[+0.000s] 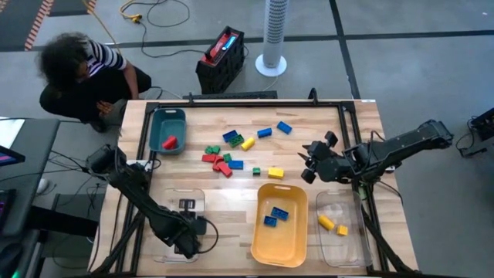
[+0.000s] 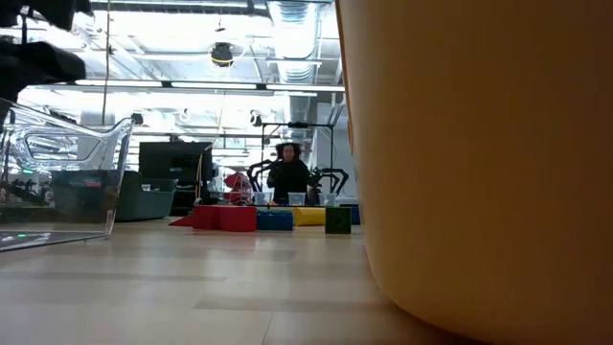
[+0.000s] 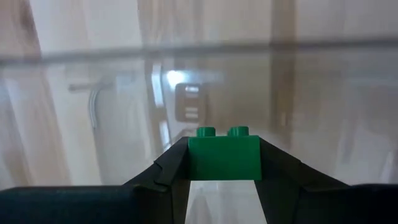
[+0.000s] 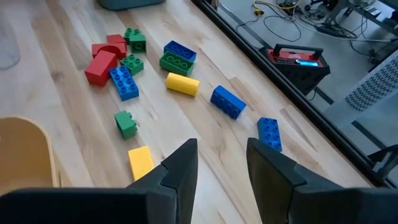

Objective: Sort blocks
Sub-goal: Put the green game piece into the left transparent bin, then put the red wooden block into the green bin

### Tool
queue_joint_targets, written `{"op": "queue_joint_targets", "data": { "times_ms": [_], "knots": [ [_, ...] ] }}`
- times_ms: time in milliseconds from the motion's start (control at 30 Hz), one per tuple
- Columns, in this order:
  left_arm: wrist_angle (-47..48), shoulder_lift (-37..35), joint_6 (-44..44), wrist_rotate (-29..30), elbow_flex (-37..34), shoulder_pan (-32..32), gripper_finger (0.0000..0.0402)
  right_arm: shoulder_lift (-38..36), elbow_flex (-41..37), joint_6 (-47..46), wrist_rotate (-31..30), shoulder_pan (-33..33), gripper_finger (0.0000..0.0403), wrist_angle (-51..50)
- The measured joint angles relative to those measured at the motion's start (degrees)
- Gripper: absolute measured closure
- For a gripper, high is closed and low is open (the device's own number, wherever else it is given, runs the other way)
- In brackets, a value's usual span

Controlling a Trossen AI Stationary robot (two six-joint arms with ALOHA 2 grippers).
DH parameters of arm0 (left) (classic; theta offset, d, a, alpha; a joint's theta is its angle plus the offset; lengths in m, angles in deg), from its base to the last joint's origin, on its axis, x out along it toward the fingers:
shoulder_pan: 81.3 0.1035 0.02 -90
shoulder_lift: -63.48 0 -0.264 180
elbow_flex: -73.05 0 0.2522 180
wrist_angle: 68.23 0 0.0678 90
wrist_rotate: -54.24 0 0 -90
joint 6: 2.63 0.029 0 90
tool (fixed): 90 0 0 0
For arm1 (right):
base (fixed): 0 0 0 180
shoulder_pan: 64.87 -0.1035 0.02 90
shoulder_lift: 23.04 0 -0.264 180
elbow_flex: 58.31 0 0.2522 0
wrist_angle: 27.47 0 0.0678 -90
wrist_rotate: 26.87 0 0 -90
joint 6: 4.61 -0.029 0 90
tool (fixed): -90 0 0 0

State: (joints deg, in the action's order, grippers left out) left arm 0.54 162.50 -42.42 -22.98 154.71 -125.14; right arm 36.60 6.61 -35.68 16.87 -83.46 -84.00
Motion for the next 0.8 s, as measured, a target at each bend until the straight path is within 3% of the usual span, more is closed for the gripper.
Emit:
{"op": "queue_joint_targets", "data": {
  "times_ms": [200, 600, 700, 800],
  "knots": [
    [-2.04, 0.02, -0.14, 1.71, 0.0, 0.22, 0.0264, 0.0, 0.0, 0.22, -0.06, -0.1, 0.0251, -0.02],
    [-1.57, 0.0, 0.63, 1.35, 0.18, 0.83, 0.0206, 0.0, 0.0, 0.7, -0.31, -0.02, 0.0251, -0.02],
    [3.84, -0.09, 1.38, -2.03, 2.97, 1.23, 0.0205, 0.0, 0.0, 0.68, -0.31, -0.02, 0.0251, -0.02],
    [12.02, -0.17, 1.41, -1.81, 8.41, 1.9, 0.0204, 0.0, 0.0, 0.72, -0.33, 0.03, 0.0251, 0.12]
  ]
}}
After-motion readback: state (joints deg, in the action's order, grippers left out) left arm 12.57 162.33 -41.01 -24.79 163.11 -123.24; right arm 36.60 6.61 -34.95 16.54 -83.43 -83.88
